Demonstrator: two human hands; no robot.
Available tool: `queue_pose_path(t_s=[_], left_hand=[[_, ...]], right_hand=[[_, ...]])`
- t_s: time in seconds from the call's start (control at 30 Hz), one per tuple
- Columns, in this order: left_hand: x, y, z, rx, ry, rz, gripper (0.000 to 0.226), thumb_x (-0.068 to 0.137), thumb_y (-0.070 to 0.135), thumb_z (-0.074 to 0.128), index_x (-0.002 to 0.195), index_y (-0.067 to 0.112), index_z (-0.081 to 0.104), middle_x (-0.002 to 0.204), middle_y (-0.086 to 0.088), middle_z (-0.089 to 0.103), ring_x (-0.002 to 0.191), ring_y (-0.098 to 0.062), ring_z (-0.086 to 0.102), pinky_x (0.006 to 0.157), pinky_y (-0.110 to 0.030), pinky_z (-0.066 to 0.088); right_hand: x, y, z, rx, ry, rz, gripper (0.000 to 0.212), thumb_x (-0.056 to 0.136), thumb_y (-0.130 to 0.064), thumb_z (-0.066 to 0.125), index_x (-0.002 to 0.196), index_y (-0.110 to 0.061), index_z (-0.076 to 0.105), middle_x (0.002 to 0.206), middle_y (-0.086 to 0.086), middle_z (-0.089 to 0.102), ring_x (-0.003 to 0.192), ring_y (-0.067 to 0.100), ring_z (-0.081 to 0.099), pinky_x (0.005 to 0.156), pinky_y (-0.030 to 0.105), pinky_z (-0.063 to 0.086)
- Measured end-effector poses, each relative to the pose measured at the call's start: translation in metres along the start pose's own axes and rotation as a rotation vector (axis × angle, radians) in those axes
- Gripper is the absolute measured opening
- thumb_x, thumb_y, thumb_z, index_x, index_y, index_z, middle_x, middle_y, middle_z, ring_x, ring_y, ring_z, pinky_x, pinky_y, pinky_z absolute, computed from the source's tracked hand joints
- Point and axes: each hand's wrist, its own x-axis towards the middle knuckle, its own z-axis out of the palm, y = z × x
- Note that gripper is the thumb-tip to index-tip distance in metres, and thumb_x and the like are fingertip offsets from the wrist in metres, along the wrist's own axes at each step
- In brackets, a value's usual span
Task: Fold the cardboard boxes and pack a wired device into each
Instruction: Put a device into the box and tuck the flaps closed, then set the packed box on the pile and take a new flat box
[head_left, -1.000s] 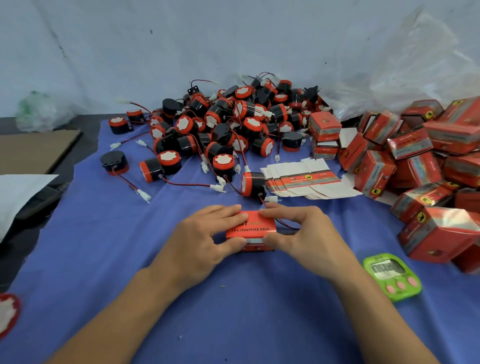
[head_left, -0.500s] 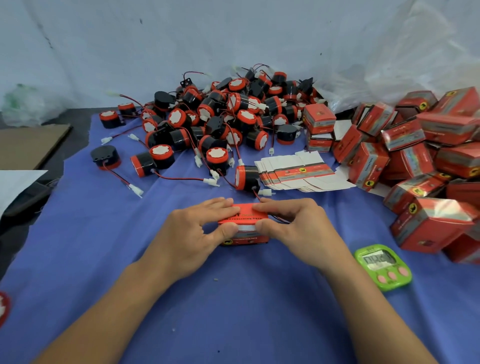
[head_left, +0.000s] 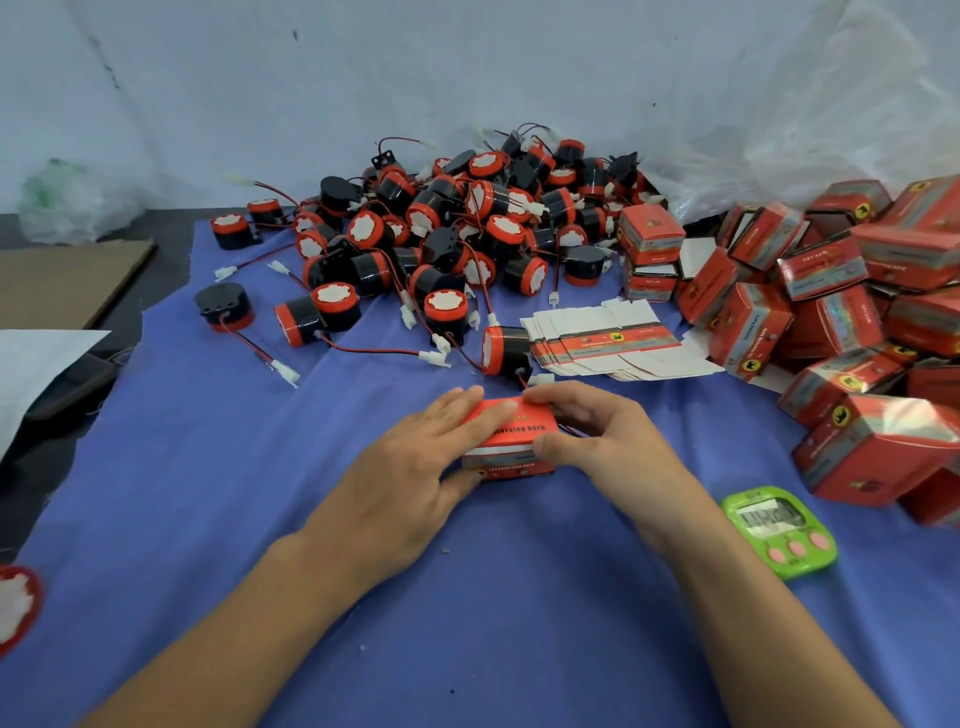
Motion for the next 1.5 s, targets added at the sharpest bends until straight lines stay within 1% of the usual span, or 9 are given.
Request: queue_pose_path(t_s=[0.23,0.4,0.6,0.7,0.87,1.03,1.13,1.3,1.5], left_hand=[[0.003,-0.006,0.002,-0.051,-0.090,-0.004,0.063,0.107,0.034,0.054,0.146,0.066,0.017,0.160,0.040,0.002,0.141,0.026,-0.011,0.107,0.003,-0.002],[0.013,-0.007,0.004,-0.476,0.069,-0.146,0.032,0.093,0.056,0.054,0.123,0.059,0.063,0.143,0.045,0.041,0.134,0.027,0.032,0.107,-0.001,0.031],[0.020,-0.010,0.008,-0.553,0.063,-0.252,0.049,0.090,0.057,0.068,0.132,0.061,0.045,0.116,0.045,0.058,0.116,0.011,0.058,0.091,-0.007,0.047],[0.015,-0.010,0.004,-0.610,0.189,-0.169,0.069,0.079,0.016,0.067,0.135,0.054,0.054,0.118,0.021,0.070,0.124,-0.003,0.061,0.101,-0.018,0.050],[0.008,-0.002,0.004,-0.490,0.288,-0.146,0.088,0.075,0.014,0.070,0.148,0.053,0.041,0.134,0.027,0.062,0.130,0.004,0.055,0.099,-0.011,0.047],[0.006,0.001,0.009,-0.371,0.246,-0.133,0.056,0.074,0.024,0.086,0.117,0.051,0.062,0.112,0.032,0.069,0.104,0.006,0.067,0.083,-0.011,0.051],[0.003,-0.001,0.008,-0.298,0.359,-0.081,0.064,0.076,0.013,0.090,0.122,0.047,0.063,0.122,0.035,0.064,0.117,0.012,0.058,0.094,-0.005,0.042],[0.003,-0.001,0.003,-0.254,0.418,0.097,0.064,0.075,-0.002,0.089,0.132,0.017,0.068,0.141,0.012,0.061,0.140,-0.001,0.049,0.115,-0.024,0.041],[0.002,0.001,0.000,-0.287,0.405,0.070,0.060,0.079,0.014,0.089,0.130,0.033,0.065,0.132,0.034,0.059,0.129,0.005,0.054,0.106,-0.015,0.044]], right_hand=[[0.004,0.003,-0.008,0.055,-0.109,0.016,0.037,0.091,-0.001,0.073,0.121,-0.023,0.072,0.124,-0.004,0.074,0.117,0.010,0.068,0.098,0.029,0.057],[0.008,0.005,-0.001,-0.016,-0.019,0.014,0.055,0.096,-0.007,0.065,0.140,-0.036,0.050,0.118,-0.008,0.075,0.103,0.012,0.070,0.089,0.030,0.056],[0.004,0.007,0.008,-0.412,0.079,-0.085,0.043,0.089,-0.036,0.065,0.131,-0.040,0.060,0.132,-0.020,0.050,0.114,-0.001,0.053,0.098,0.023,0.047],[-0.004,0.006,0.007,-0.425,0.063,-0.150,0.060,0.071,-0.031,0.073,0.126,-0.049,0.055,0.122,-0.026,0.049,0.104,-0.011,0.051,0.082,0.003,0.040],[-0.006,0.006,0.022,-0.532,0.090,-0.255,0.057,0.075,-0.014,0.077,0.114,-0.052,0.060,0.103,-0.019,0.066,0.097,-0.004,0.059,0.078,0.006,0.042],[-0.005,0.004,0.030,-0.497,0.270,-0.414,0.066,0.064,0.011,0.073,0.105,-0.040,0.072,0.104,-0.031,0.056,0.105,-0.016,0.053,0.088,-0.001,0.036],[-0.005,0.005,0.033,-0.448,0.271,-0.445,0.068,0.065,0.009,0.073,0.113,-0.039,0.070,0.112,-0.028,0.058,0.112,-0.010,0.056,0.091,0.002,0.039],[-0.005,0.005,0.036,-0.412,0.213,-0.499,0.070,0.069,0.000,0.074,0.125,-0.040,0.064,0.121,-0.029,0.063,0.115,-0.002,0.059,0.091,0.007,0.044],[-0.004,0.008,0.036,-0.414,0.263,-0.518,0.064,0.068,0.000,0.080,0.121,-0.035,0.069,0.122,-0.028,0.064,0.120,-0.003,0.060,0.098,0.012,0.047]])
